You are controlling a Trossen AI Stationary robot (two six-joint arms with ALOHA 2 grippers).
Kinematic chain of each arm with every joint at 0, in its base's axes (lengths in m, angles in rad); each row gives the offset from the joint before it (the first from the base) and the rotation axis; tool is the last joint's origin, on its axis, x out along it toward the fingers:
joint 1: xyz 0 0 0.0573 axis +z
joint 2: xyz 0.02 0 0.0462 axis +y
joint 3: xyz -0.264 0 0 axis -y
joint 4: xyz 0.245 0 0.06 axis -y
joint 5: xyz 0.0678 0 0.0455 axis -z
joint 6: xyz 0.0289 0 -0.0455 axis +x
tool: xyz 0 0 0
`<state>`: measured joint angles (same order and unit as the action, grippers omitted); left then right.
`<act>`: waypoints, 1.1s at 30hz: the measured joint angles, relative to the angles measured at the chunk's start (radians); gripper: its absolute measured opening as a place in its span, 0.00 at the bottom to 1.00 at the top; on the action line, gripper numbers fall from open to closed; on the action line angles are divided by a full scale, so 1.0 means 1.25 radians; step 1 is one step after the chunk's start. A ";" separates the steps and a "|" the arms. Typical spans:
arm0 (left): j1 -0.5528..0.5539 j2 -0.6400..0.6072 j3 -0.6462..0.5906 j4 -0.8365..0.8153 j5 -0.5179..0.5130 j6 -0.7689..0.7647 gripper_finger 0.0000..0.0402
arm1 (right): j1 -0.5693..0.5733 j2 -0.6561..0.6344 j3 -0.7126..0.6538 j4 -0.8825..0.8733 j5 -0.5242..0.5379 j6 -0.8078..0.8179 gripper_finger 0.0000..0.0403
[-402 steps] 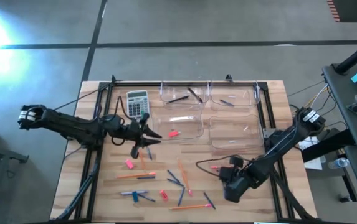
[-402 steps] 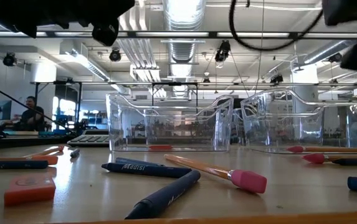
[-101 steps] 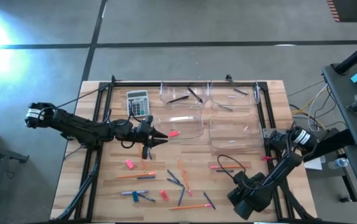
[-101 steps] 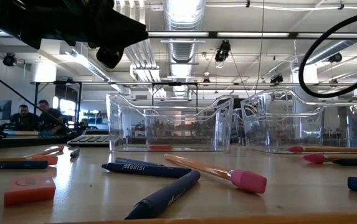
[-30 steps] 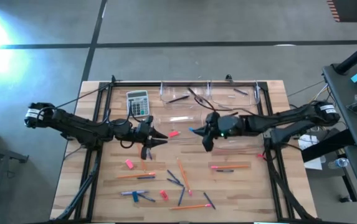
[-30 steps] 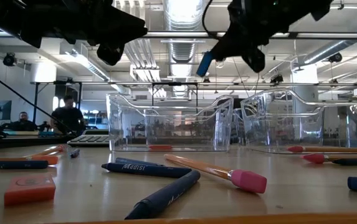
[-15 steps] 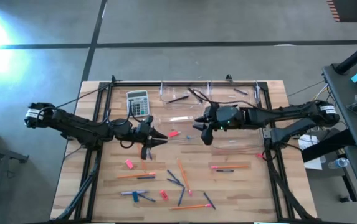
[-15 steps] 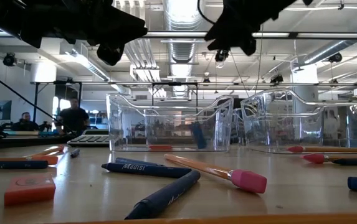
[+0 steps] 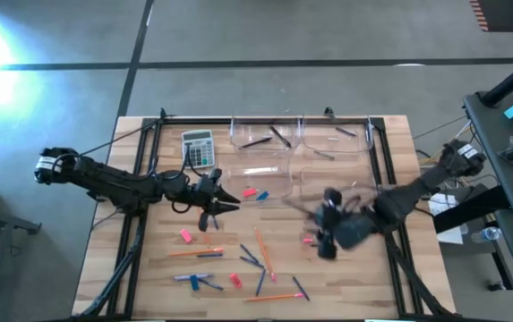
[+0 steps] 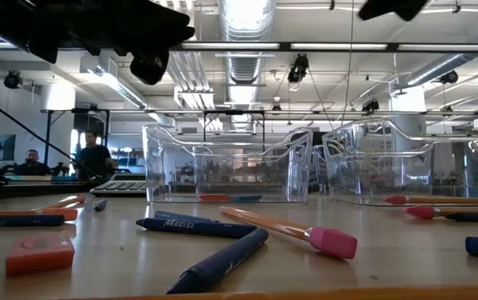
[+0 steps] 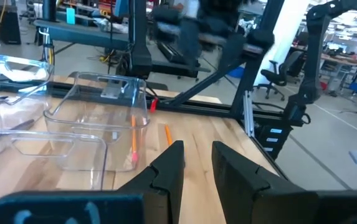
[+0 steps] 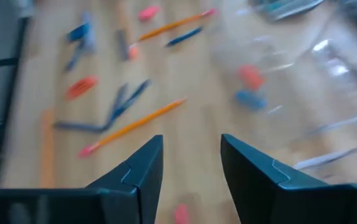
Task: Sort crayons/erasers/pens/pencils in bins
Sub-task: Put the blue crayon into the top right transparent bin
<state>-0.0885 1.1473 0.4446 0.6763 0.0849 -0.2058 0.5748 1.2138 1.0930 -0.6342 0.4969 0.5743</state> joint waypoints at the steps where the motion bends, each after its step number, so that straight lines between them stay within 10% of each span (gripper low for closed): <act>1: 0.000 0.000 0.000 0.003 0.000 0.000 0.17 | 0.026 0.001 -0.014 0.010 0.001 0.027 0.37; 10: 0.000 0.001 0.000 0.023 -0.001 0.001 0.17 | 0.186 0.043 -0.085 0.032 0.018 0.096 0.34; 22: 0.000 0.002 -0.005 0.019 -0.003 0.001 0.17 | 0.191 0.162 -0.146 -0.018 -0.061 0.176 0.32; 33: -0.001 0.002 -0.005 0.019 -0.003 0.001 0.17 | 0.195 0.062 -0.295 0.091 -0.061 0.261 0.22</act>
<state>-0.0893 1.1496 0.4385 0.6998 0.0807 -0.2043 0.8181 1.2915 0.7248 -0.5210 0.4206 0.9001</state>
